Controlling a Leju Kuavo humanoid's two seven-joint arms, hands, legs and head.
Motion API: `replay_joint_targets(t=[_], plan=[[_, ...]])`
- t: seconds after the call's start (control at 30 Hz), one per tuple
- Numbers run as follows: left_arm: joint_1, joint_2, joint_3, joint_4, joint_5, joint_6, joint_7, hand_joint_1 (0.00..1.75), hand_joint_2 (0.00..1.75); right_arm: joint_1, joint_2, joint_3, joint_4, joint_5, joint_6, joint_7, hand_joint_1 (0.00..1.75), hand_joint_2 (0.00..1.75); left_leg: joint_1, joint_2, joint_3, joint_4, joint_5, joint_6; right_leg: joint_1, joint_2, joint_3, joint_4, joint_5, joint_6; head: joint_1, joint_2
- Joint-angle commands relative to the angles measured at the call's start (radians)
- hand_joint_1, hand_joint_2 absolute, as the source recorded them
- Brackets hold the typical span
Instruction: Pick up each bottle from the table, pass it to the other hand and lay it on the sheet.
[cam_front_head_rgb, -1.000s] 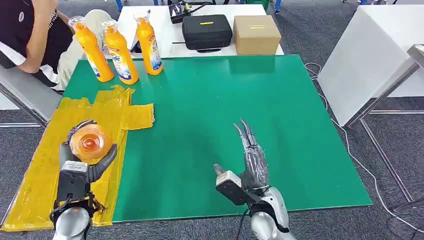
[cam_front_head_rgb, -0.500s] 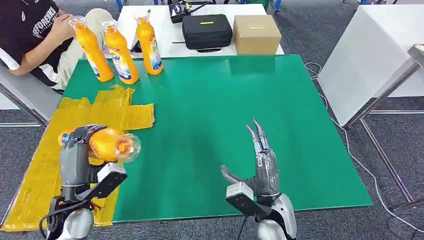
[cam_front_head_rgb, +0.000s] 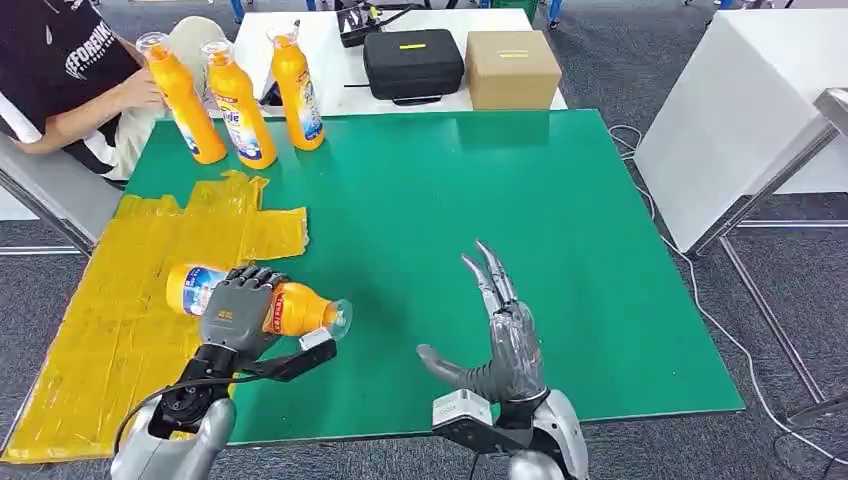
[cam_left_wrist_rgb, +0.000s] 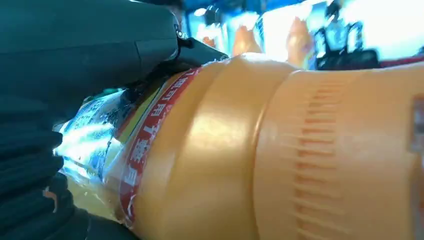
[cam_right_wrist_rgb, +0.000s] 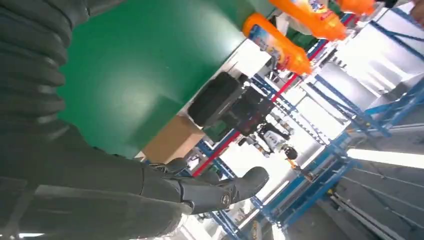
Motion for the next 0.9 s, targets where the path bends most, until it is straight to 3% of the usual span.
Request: replay_joint_targets(t=[0.03,0.37,0.73,0.77,0.8,0.83,0.87,0.9], plan=[[-0.139,-0.036,0.164,0.354,0.093,0.018,-0.010,1.75,1.75,-0.085,-0.046,0.079,0.102,-0.029,-0.008,0.002,0.00,1.75,0.001,0.000,0.002,-0.001,0.000,-0.002,0.000,0.000,0.002,-0.002,0.000,-0.001,0.000,0.000],[-0.197,-0.030,0.279,0.474,0.085,0.082,0.090,1.75,1.75,-0.111,-0.045,0.099,0.153,-0.056,-0.017,0.001,0.00,1.75,0.001,0.001,0.003,-0.001,0.000,-0.003,0.001,0.001,0.004,-0.002,0.000,-0.001,0.000,0.000],[-0.194,-0.042,0.292,0.498,0.107,0.073,0.053,1.75,1.75,-0.087,-0.035,0.097,0.160,-0.051,-0.022,-0.006,0.00,1.75,0.000,0.000,0.005,-0.002,0.000,-0.003,0.000,0.000,0.005,-0.002,0.000,-0.001,0.000,0.000],[-0.196,-0.045,0.291,0.506,0.109,0.069,0.048,1.66,1.75,-0.088,-0.034,0.096,0.162,-0.049,-0.022,-0.007,0.00,1.75,0.001,0.001,0.006,-0.002,0.000,-0.004,0.000,0.001,0.006,-0.002,0.000,-0.001,0.000,0.000],[-0.199,-0.050,0.287,0.520,0.111,0.062,0.034,1.13,1.75,-0.088,-0.032,0.096,0.170,-0.046,-0.022,-0.008,0.00,1.75,0.001,0.001,0.005,-0.001,0.000,-0.003,0.000,0.001,0.005,-0.002,0.000,-0.001,0.000,0.000],[-0.201,-0.053,0.286,0.528,0.114,0.058,0.026,0.23,1.75,-0.089,-0.031,0.096,0.174,-0.045,-0.022,-0.009,0.00,1.75,0.000,0.001,0.006,-0.002,0.000,-0.003,0.000,0.001,0.006,-0.002,0.000,-0.001,0.000,0.000],[-0.202,-0.057,0.278,0.538,0.113,0.060,0.014,0.00,1.75,-0.090,-0.031,0.097,0.180,-0.045,-0.021,-0.010,0.00,1.75,0.000,0.000,0.005,-0.002,0.000,-0.002,0.000,0.000,0.005,-0.001,0.000,-0.001,0.000,0.000],[-0.204,-0.063,0.277,0.547,0.127,0.057,-0.009,0.00,1.75,-0.091,-0.030,0.096,0.181,-0.044,-0.024,-0.010,0.00,1.75,0.000,0.000,0.005,-0.002,0.000,-0.002,0.000,0.000,0.005,-0.001,0.000,0.000,0.000,0.000]])
